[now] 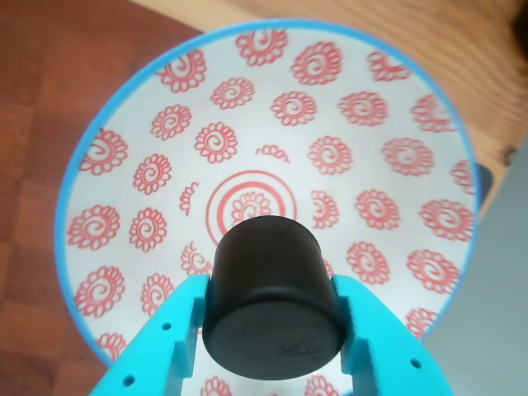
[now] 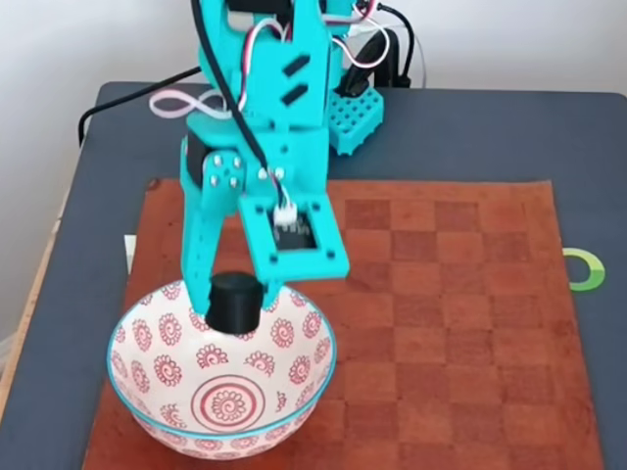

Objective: Grasp a black cylinder and put it in the bin.

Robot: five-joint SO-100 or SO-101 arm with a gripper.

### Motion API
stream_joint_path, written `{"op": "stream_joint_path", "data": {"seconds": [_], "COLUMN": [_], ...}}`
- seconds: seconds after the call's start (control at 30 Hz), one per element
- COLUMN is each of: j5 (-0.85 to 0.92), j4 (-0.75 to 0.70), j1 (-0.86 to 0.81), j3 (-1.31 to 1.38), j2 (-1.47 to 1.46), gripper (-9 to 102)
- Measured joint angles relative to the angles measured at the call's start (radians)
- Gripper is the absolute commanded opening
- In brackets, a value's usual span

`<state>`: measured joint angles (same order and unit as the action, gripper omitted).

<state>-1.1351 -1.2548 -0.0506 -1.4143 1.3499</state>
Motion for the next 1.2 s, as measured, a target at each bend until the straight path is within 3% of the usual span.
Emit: {"op": "stream_joint_path", "data": {"seconds": [0.13, 0.33, 0.67, 1.2], "j5": [0.0, 0.0, -0.005, -0.031], "j4": [0.006, 0.006, -0.081, -0.348], "j1": [-0.006, -0.02, -0.017, -0.014], "j3": [0.0, 0.0, 0.035, 0.037], "j2": [-0.04, -0.058, -0.049, 0.314], "gripper": [15, 26, 26, 1]}}
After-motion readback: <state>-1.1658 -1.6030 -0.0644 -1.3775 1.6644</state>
